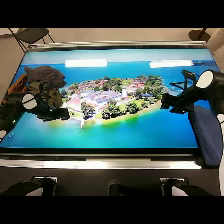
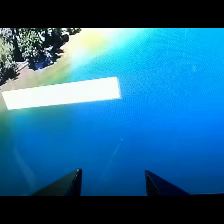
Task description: Fold the shirts.
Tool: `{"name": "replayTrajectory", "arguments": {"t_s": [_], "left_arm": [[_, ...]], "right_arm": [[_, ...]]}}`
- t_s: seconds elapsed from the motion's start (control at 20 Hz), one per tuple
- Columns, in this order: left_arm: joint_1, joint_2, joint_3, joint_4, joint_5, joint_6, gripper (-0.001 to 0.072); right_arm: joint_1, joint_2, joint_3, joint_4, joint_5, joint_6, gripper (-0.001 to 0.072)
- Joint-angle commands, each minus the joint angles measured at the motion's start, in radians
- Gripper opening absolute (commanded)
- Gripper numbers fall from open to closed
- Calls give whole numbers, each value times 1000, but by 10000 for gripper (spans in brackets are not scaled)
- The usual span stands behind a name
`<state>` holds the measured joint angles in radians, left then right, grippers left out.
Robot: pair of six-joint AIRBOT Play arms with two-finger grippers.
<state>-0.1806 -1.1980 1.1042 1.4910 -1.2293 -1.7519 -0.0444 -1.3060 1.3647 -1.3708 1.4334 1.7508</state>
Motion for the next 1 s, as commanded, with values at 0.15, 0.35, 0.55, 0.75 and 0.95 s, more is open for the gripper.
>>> {"name": "replayTrajectory", "arguments": {"t_s": [0.15, 0.35, 0.55, 0.75, 0.95], "left_arm": [[0, 0, 0, 0, 0, 0, 717], [0, 0, 0, 0, 0, 0, 717], [0, 0, 0, 0, 0, 0, 717], [0, 0, 0, 0, 0, 0, 717], [0, 0, 0, -10, 14, -26, 717]], "right_arm": [[1, 0, 0, 0, 0, 0, 503], [1, 0, 0, 0, 0, 0, 503], [1, 0, 0, 0, 0, 0, 503], [1, 0, 0, 0, 0, 0, 503], [1, 0, 0, 0, -49, 0, 504]]}}
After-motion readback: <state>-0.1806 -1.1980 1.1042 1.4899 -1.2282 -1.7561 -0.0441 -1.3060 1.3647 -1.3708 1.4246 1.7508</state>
